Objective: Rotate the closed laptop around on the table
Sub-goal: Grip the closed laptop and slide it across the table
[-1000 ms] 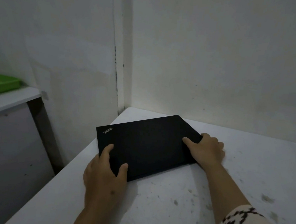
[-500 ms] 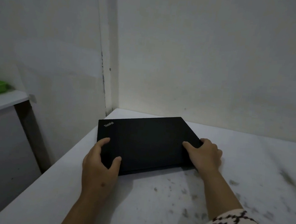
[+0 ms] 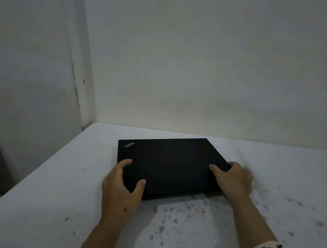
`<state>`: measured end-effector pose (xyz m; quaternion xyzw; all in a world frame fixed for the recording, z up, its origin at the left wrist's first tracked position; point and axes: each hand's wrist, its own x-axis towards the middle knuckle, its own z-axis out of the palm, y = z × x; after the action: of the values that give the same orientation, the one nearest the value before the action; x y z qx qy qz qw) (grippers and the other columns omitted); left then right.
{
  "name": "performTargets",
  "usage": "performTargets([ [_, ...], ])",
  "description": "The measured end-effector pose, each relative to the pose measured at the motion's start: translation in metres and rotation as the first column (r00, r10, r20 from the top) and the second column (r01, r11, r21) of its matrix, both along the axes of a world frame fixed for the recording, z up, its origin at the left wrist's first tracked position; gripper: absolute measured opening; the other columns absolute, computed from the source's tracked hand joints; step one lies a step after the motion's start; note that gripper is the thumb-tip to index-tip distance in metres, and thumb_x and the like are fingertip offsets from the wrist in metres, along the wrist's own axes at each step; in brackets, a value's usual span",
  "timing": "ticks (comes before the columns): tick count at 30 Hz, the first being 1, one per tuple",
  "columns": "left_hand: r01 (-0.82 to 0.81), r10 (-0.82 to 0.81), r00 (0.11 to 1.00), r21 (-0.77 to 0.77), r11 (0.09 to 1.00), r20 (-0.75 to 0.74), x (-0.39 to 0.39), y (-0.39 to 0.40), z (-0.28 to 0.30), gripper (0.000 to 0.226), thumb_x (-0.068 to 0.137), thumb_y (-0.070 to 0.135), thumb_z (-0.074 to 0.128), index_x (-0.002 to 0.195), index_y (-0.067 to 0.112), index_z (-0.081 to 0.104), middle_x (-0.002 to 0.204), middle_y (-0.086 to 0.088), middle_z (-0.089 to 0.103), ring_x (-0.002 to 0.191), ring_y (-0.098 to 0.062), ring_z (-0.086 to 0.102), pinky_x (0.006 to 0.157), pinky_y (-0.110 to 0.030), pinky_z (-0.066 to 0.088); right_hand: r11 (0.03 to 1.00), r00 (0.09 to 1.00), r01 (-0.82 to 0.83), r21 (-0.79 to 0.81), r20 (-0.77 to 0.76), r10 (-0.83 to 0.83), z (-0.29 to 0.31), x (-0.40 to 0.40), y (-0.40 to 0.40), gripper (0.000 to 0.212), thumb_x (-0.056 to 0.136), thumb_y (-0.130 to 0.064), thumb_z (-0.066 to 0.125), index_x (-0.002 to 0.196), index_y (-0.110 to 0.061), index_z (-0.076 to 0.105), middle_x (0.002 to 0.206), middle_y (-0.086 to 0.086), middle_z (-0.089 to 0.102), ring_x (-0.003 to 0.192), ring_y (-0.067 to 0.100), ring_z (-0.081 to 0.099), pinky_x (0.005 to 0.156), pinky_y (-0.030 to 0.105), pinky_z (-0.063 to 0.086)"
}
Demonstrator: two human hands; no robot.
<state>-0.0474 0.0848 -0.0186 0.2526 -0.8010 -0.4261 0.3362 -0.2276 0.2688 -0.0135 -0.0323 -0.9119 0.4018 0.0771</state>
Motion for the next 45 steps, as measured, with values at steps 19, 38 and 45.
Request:
performTargets([
  [19,0.169,-0.169,0.985,-0.012,0.986,0.026,-0.03,0.1,-0.011,0.055,0.078,0.024,0.067,0.126,0.027,0.042,0.13,-0.003,0.052,0.123,-0.024,0.044,0.102,-0.044,0.043,0.991,0.994,0.109,0.074,0.015,-0.11,-0.01,0.0,0.125,0.059,0.074,-0.051,0.064,0.111,-0.006,0.058,0.114,0.019,0.059,0.112,0.038,0.044,0.085,0.042,0.042],
  [38,0.15,-0.12,0.95,-0.086,0.985,0.287,-0.046,0.069,-0.02,0.056,0.082,0.042,0.058,0.129,0.019,0.04,0.135,-0.005,0.048,0.125,-0.024,0.042,0.103,-0.042,0.042,0.955,0.999,0.042,0.292,-0.015,-0.04,-0.013,0.019,0.093,0.073,0.081,-0.054,0.052,0.137,-0.013,0.03,0.152,0.014,0.021,0.137,0.038,0.017,0.11,0.059,0.017],
  [45,0.236,-0.199,0.903,-0.051,0.97,0.381,-0.083,0.039,-0.01,0.069,0.081,0.047,0.055,0.136,0.012,0.032,0.142,-0.01,0.042,0.128,-0.028,0.041,0.106,-0.044,0.037,0.934,0.996,-0.048,0.353,0.091,0.016,-0.021,0.036,0.066,0.086,0.081,-0.066,0.04,0.148,-0.02,0.008,0.158,0.011,-0.01,0.143,0.038,-0.013,0.11,0.065,-0.004],
])
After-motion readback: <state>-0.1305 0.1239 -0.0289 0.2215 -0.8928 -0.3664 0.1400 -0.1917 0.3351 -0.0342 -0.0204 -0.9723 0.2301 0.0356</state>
